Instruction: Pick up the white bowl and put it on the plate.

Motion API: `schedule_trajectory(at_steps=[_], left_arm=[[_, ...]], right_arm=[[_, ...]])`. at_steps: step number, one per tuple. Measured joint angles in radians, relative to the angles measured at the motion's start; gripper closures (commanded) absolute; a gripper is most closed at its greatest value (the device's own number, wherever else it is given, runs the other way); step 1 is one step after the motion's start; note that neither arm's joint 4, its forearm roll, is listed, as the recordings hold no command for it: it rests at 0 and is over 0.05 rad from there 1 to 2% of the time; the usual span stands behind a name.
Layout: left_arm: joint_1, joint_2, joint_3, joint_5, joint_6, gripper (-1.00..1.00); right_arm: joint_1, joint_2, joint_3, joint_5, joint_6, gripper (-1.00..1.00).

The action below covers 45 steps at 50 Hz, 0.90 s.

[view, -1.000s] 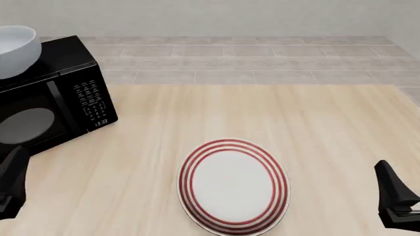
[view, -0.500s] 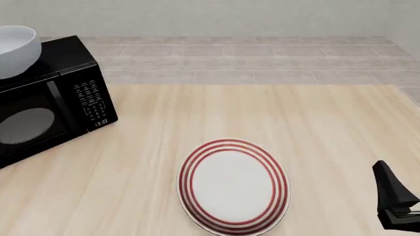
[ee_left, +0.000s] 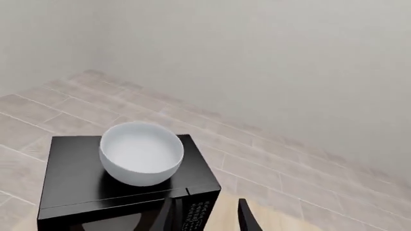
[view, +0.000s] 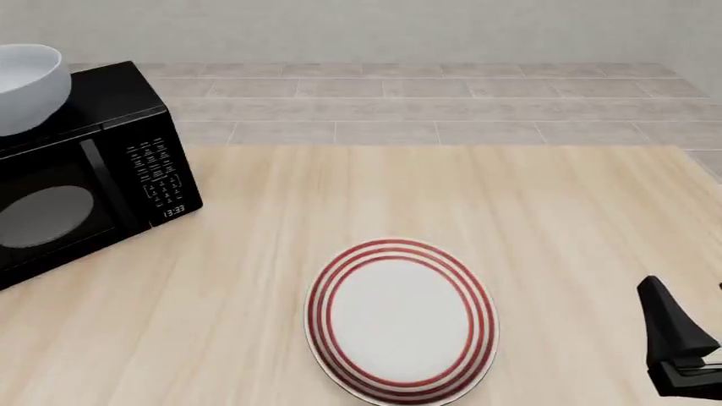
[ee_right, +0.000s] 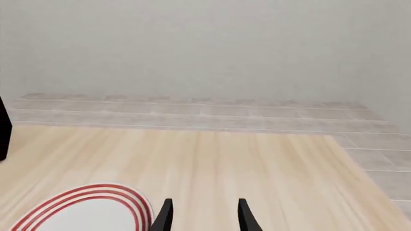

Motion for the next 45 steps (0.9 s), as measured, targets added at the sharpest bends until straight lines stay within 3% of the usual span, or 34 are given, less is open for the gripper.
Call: schedule_trajectory(at_steps=[10, 30, 45], left_arm=[[0.049, 0.118, -0.113, 0.028, -0.032, -1.00], [0.228, 0.353, -0.321, 0.080, -0.106, -1.00], [0.341, 0.496, -0.476, 0.153, -0.106, -1.00]], right_arm=[[0.016, -0.001, 0.000, -0.003, -0.003, -1.00], [0.035, -0.001, 0.000, -0.013, -0.025, -1.00], [0.050, -0.001, 0.000, -0.028, -0.046, -1.00]])
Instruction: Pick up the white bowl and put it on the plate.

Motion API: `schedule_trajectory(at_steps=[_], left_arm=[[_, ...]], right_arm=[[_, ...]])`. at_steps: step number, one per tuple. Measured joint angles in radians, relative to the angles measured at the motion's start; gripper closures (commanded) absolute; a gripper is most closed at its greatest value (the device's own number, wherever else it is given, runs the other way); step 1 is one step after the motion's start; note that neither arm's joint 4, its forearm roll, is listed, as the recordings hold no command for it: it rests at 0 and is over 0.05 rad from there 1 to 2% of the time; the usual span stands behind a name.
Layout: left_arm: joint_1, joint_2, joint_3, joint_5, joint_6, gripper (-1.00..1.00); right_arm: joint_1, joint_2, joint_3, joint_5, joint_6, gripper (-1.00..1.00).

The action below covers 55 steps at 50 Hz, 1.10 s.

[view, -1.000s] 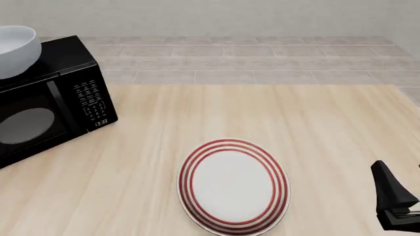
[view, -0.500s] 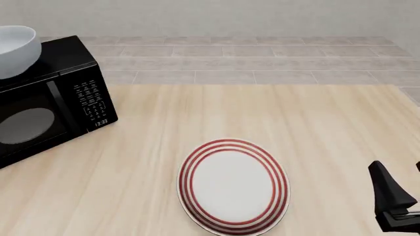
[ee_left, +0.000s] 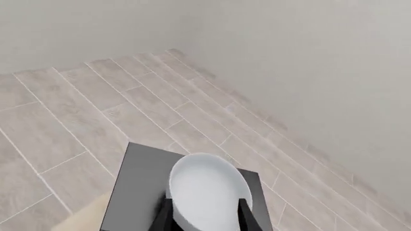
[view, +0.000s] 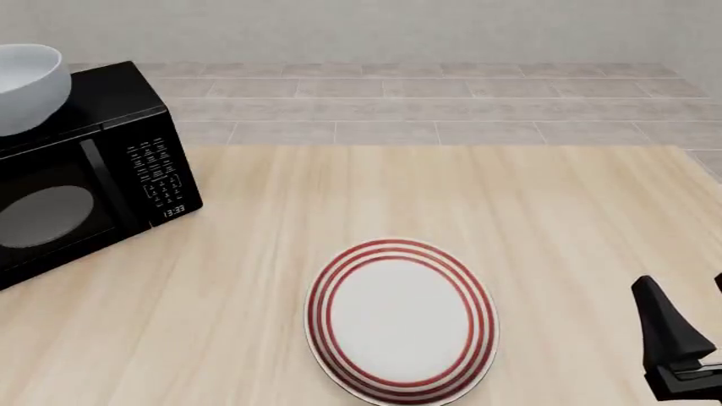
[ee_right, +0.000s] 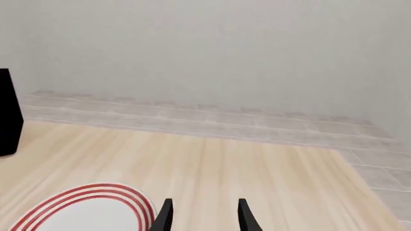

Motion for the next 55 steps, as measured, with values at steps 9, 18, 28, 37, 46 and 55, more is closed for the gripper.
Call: schedule_trajectory(at_steps=[9, 18, 28, 37, 46, 55], left_arm=[[0.045, 0.081, -0.067, 0.025, 0.022, -1.00], [0.073, 0.173, -0.118, 0.034, 0.051, -1.00], [0.076, 0.243, -0.138, 0.025, 0.075, -1.00], [0.067, 0.293, -0.133, -0.002, 0.104, -1.00], [0.050, 0.342, -0.129, -0.025, 0.134, -1.00], [0.034, 0.389, -0.127, -0.046, 0.171, -1.00]], right_arm=[[0.009, 0.000, 0.000, -0.006, -0.003, -1.00], [0.014, 0.000, 0.000, -0.009, -0.005, -1.00], [0.016, 0.000, 0.000, -0.013, -0.012, -1.00], [0.016, 0.000, 0.000, -0.020, -0.015, -1.00], [0.018, 0.000, -0.001, -0.025, -0.018, -1.00], [0.019, 0.000, -0.001, -0.028, -0.019, -1.00]])
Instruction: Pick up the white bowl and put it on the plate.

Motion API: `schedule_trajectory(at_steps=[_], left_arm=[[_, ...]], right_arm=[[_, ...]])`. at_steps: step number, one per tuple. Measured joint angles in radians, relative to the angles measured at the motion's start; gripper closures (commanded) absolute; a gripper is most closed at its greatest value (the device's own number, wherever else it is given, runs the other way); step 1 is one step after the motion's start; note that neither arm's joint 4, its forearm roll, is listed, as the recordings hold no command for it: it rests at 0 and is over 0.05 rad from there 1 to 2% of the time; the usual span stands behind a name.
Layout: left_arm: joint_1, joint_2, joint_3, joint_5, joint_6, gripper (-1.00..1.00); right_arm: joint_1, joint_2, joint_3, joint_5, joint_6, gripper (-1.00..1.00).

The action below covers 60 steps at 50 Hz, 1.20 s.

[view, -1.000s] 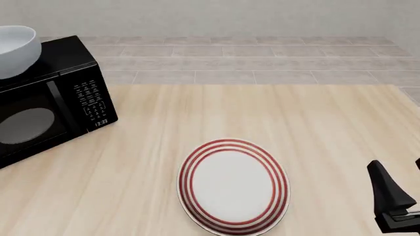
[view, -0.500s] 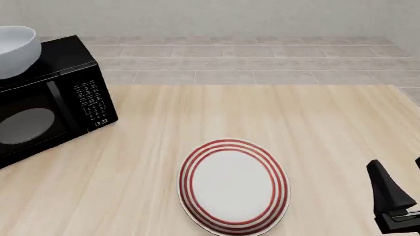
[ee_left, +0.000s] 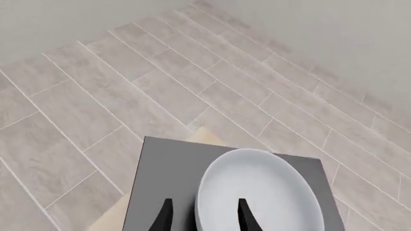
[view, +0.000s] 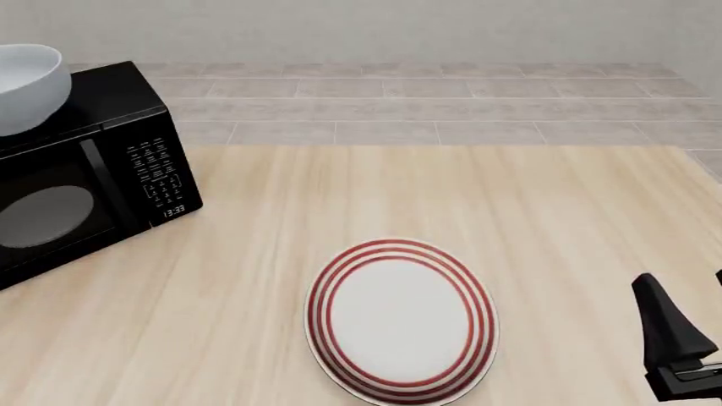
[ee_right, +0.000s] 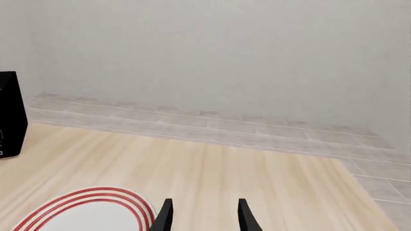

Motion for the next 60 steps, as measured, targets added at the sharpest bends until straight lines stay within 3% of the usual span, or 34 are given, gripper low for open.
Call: schedule_trajectory(at_steps=[60], left_arm=[[-0.018, 0.154, 0.082, -0.148, 0.050, -1.00]], right_arm=[[-0.001, 0.000, -0.006, -0.018, 0.005, -1.00]])
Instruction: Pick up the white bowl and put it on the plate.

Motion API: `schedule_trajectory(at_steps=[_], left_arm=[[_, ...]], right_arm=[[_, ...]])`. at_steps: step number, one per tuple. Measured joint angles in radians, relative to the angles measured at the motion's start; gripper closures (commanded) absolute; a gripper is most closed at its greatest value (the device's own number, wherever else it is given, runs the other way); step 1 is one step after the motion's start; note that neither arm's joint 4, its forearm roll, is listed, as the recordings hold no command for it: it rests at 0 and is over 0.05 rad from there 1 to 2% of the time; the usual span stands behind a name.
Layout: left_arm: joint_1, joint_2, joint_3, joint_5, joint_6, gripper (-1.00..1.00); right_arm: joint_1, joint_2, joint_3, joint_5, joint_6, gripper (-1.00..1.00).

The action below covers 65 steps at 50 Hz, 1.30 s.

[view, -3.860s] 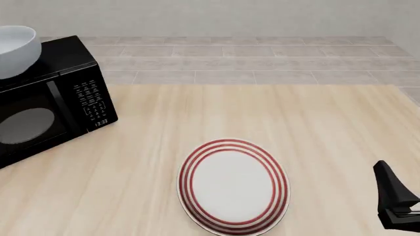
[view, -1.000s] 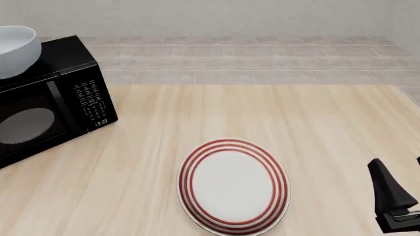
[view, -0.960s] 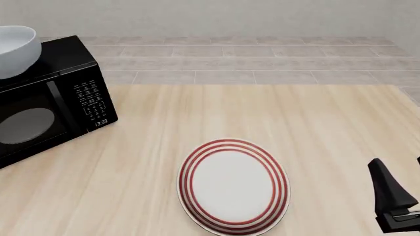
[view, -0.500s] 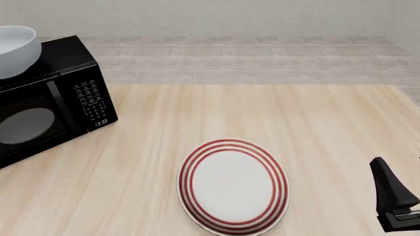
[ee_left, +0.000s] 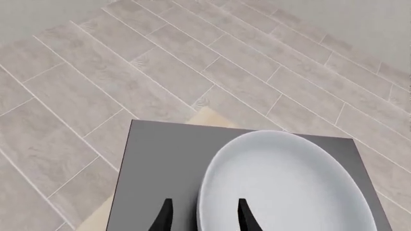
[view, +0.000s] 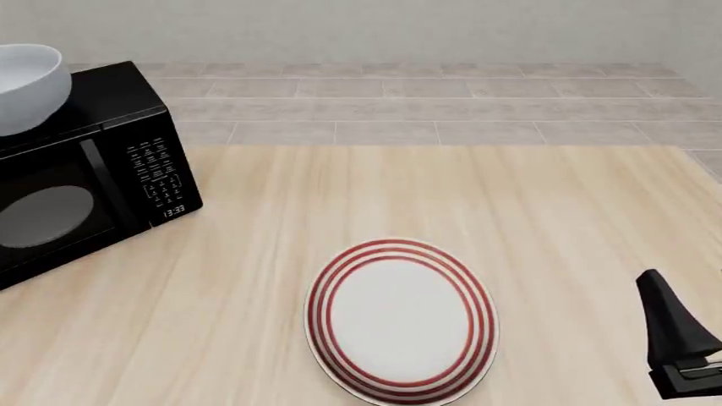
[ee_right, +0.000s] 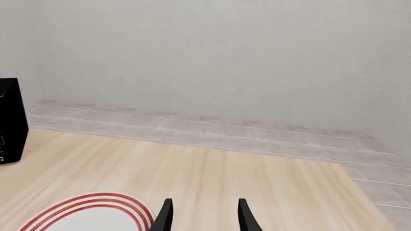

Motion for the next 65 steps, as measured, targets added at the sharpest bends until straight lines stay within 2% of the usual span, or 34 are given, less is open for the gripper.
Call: schedule_trajectory(at_steps=[6, 7, 25, 33, 52, 65], left_arm=[[0.000, 0.002, 0.001, -0.009, 0.001, -1.00], [0.000, 0.001, 0.003, -0.011, 0.002, 1.00], [0.025, 0.000, 0.039, -0.040, 0.003, 1.00], [0.002, -0.022, 0.042, -0.032, -0.043, 1.00], [-0.168, -0.218, 0.090, 0.038, -0.143, 1.00], [-0.325, -0.385, 0.174, 0.053, -0.119, 1.00]], right_arm=[[0.001, 0.000, -0.001, 0.001, 0.000, -1.00], [0.001, 0.000, -0.001, 0.001, 0.000, -1.00], [0.008, 0.000, -0.013, 0.007, -0.002, -1.00], [0.009, 0.000, -0.011, 0.006, -0.003, -1.00], [0.009, 0.000, -0.009, 0.008, -0.007, -1.00], [0.009, 0.000, -0.017, 0.012, -0.007, -1.00]])
